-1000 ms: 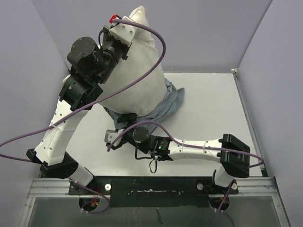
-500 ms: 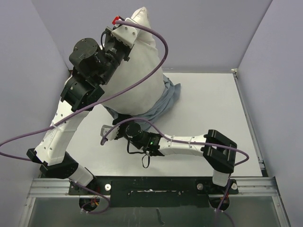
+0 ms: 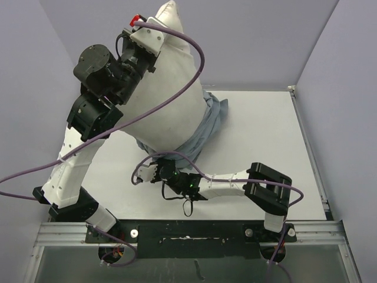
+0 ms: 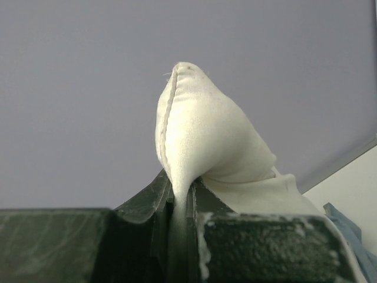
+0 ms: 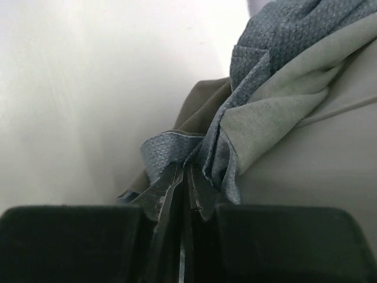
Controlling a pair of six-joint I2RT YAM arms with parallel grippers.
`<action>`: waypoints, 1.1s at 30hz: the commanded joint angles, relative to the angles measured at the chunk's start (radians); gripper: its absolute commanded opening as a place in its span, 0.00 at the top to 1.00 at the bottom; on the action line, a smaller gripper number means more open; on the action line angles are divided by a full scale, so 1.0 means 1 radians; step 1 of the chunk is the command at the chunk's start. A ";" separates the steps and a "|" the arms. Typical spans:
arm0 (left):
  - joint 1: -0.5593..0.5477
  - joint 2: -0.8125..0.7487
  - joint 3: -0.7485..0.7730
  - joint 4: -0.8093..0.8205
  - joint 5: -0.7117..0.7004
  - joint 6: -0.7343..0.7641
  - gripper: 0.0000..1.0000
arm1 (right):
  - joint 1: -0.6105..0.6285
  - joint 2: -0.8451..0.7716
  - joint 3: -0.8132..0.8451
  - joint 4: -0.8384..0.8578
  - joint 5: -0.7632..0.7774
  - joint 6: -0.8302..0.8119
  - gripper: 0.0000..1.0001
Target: Remove the pillowcase from the pillow
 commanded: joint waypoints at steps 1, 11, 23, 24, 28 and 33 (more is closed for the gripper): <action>-0.006 -0.001 0.157 0.273 0.032 0.052 1.00 | 0.004 0.029 -0.088 -0.062 -0.033 0.199 1.00; -0.007 0.026 0.234 0.344 0.057 0.122 1.00 | -0.043 0.030 -0.269 -0.044 -0.078 0.519 0.98; -0.005 -0.025 0.136 0.190 0.231 0.021 1.00 | -0.383 -0.510 -0.277 -0.114 -0.560 0.871 0.10; -0.005 -0.031 0.131 0.172 0.252 0.010 1.00 | -0.419 -0.545 -0.273 -0.131 -0.595 0.894 0.09; -0.005 -0.065 0.079 0.134 0.316 -0.032 1.00 | -0.581 -0.656 -0.239 -0.212 -0.723 0.987 0.07; -0.005 -0.126 -0.029 0.126 0.371 -0.066 1.00 | -0.816 -0.708 -0.189 -0.316 -0.772 1.098 0.06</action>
